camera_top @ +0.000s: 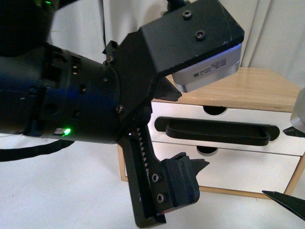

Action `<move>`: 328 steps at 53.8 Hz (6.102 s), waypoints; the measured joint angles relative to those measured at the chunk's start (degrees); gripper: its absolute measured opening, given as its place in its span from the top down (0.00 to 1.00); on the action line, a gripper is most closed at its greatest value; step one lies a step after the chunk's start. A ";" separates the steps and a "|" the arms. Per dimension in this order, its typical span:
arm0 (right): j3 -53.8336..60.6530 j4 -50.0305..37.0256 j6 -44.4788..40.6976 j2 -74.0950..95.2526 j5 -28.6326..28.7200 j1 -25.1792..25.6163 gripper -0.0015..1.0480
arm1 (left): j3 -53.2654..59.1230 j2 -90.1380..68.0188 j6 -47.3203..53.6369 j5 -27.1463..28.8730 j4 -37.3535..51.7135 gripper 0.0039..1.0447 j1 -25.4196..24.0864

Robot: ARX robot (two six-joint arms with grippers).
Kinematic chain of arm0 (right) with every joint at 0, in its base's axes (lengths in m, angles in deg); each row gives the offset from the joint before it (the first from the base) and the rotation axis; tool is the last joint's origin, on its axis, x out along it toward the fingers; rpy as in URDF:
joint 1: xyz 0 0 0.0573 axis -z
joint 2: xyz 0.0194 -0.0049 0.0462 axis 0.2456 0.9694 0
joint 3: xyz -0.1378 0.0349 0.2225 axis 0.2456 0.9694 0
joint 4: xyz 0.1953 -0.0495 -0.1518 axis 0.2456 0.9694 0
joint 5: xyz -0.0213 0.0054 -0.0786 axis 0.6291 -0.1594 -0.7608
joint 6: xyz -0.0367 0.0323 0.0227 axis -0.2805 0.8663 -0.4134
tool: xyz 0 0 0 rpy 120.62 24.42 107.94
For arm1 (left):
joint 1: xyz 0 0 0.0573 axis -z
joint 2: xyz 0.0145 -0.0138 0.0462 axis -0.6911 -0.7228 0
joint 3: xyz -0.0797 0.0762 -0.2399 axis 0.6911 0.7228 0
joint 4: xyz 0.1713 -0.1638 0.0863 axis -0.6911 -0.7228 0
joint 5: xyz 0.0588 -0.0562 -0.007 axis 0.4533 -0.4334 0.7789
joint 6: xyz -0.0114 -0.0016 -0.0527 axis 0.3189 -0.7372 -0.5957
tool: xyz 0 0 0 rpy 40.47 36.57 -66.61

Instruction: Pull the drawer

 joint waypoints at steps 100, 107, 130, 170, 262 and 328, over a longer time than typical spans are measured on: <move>-13.66 1.18 -5.33 20.26 2.23 -1.86 0.09 | -18.58 -19.74 21.35 9.27 -16.31 0.06 0.63; -14.82 4.61 -7.19 20.24 2.27 -2.05 0.09 | -19.19 -19.65 22.99 9.42 -19.12 0.06 0.85; -13.00 10.45 -10.84 16.17 3.15 -2.99 0.09 | -17.31 -16.65 26.73 9.94 -23.96 0.06 2.16; -4.68 18.08 -13.22 4.09 2.32 -8.04 0.09 | -4.79 -5.99 32.44 7.28 -26.01 0.06 2.82; 24.24 -6.73 47.54 -48.30 -13.07 11.65 0.09 | 36.65 50.10 -52.26 29.83 5.90 0.06 -20.57; 30.36 8.87 50.73 -69.22 -21.24 9.22 0.99 | 48.85 70.05 -49.37 22.45 4.33 0.96 -29.07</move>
